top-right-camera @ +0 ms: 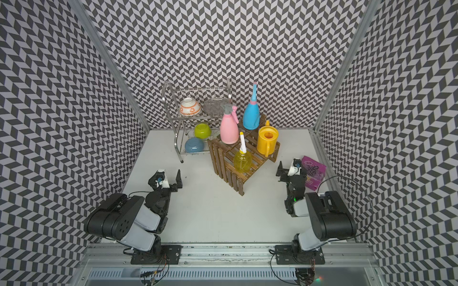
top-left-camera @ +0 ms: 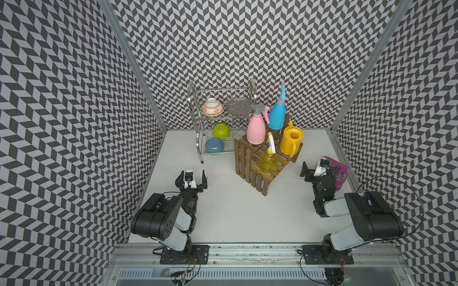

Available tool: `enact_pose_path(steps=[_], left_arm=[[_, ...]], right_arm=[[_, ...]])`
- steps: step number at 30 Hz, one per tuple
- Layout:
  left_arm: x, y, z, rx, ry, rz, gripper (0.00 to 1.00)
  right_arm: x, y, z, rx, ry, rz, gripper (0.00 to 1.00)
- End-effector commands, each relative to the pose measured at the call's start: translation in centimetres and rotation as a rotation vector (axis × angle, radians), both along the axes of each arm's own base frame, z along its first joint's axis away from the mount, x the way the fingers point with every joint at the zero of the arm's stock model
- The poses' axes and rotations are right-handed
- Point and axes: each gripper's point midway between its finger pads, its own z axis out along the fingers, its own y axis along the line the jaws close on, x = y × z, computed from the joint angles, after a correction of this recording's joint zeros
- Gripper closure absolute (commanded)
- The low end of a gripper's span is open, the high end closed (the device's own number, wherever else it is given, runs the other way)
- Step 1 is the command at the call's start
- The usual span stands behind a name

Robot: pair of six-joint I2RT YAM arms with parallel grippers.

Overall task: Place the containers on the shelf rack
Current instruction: Reset both arms

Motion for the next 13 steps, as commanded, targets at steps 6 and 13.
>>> enact_pose_path(steps=[6,13], left_arm=[[-0.57,0.14,2.78,-0.009,-0.119,0.013,0.00],[-0.56,0.15,2.73,-0.009,-0.118,0.013,0.00]], right_arm=[[0.24,-0.12,1.92,-0.001,-0.064,-0.002,0.00],[0.24,-0.08,1.93,0.000,-0.064,-0.001,0.00]])
